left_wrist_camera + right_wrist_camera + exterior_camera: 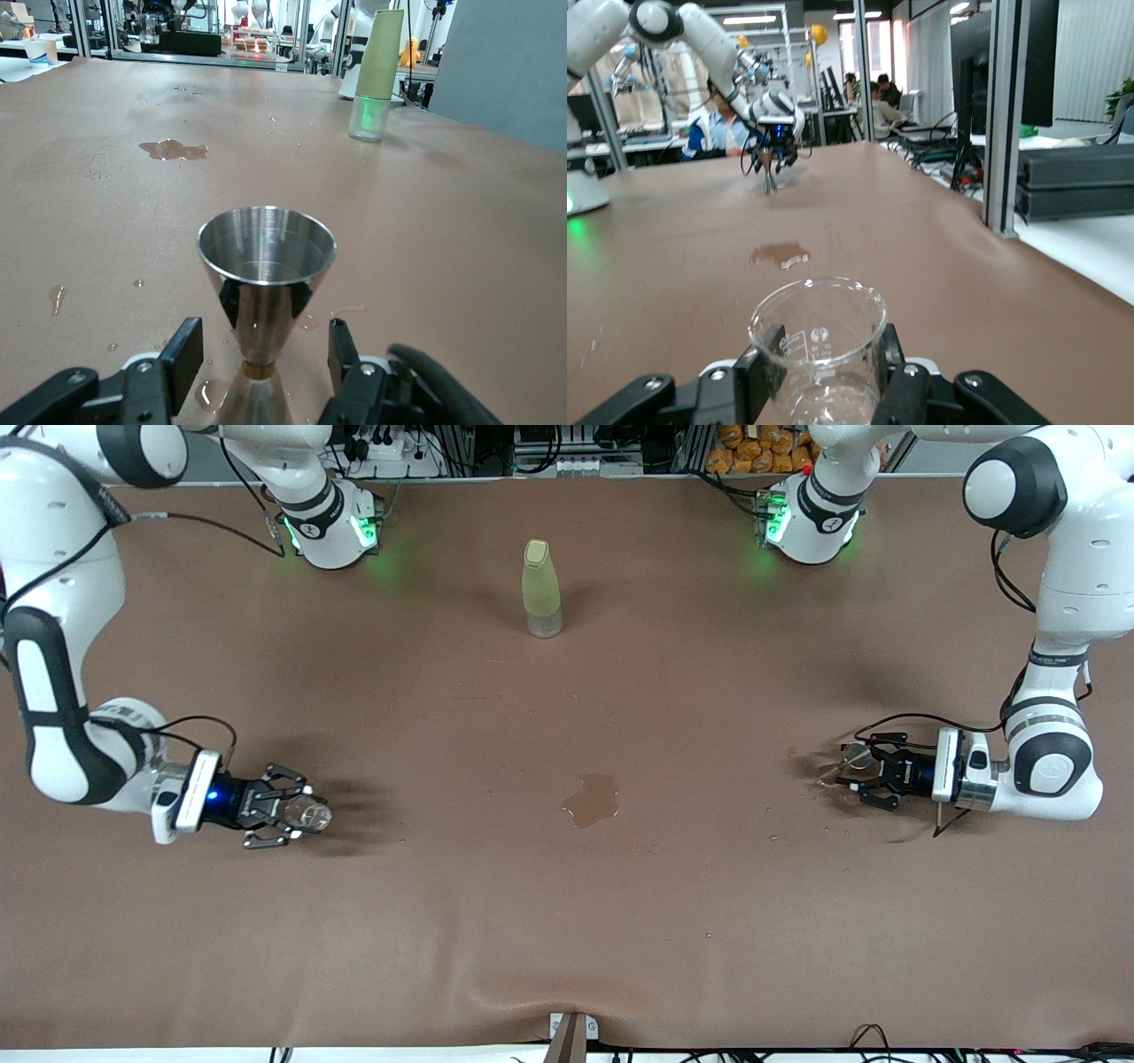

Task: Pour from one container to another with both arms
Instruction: 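Lift the glass cup and the jigger, bringing both grippers together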

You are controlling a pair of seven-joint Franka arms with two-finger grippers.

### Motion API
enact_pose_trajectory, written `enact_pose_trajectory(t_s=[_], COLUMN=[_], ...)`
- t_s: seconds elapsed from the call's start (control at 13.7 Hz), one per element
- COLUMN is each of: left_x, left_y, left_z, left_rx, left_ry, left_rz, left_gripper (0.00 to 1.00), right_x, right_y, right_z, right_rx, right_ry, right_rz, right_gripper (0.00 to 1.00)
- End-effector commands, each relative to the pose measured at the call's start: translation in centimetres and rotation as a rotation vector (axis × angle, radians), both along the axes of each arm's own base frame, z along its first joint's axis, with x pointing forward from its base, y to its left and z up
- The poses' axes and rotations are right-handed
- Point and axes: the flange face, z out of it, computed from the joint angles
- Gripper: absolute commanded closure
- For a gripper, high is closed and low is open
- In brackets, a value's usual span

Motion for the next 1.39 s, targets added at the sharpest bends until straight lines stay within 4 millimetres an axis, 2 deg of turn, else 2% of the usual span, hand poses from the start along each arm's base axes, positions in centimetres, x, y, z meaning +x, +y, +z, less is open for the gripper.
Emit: enact_pose_trajectory(t_s=[0.0,0.07,0.22,0.37,0.51,0.73,0.8,0.95,1.17,1.32], left_x=[0.1,0.1,0.4,0.8,1.6,4.2,4.6,5.7,7.2,7.9], left_y=[-0.3,-0.2,-1.0,-1.2,-1.3,-3.6,-5.4,-8.4,-13.7,-16.6], left_z=[-0.2,-0.2,0.0,0.8,1.6,4.5,5.2,6.6,7.2,7.5], left_rx=[-0.027,-0.026,-0.022,-0.011,-0.008,-0.033,-0.065,-0.128,-0.183,-0.208], left_ry=[-0.016,-0.017,-0.024,-0.038,-0.064,-0.143,-0.158,-0.176,-0.205,-0.218], left_rz=[0.008,0.009,-0.007,-0.021,-0.026,-0.061,-0.072,-0.044,0.008,0.050], left_gripper=[0.41,0.52,0.81,1.00,1.00,1.00,1.00,1.00,1.00,1.00], right_x=[-2.1,-2.1,-2.6,-3.3,-4.6,-6.5,-6.8,-6.6,-7.4,-8.3], right_y=[3.9,4.9,7.3,10.7,11.6,13.0,13.6,13.0,12.3,11.9], right_z=[0.8,1.1,1.1,0.9,0.7,2.0,1.9,3.0,4.4,4.1], right_rx=[0.004,-0.012,-0.023,0.007,-0.004,-0.004,-0.008,-0.028,-0.040,-0.047], right_ry=[-0.006,-0.008,0.002,0.019,0.044,0.081,0.083,0.059,0.052,0.060], right_rz=[-0.060,-0.069,-0.107,-0.104,-0.129,-0.156,-0.146,-0.165,-0.185,-0.190], right_gripper=[1.00,1.00,1.00,1.00,1.00,1.00,1.00,1.00,1.00,1.00])
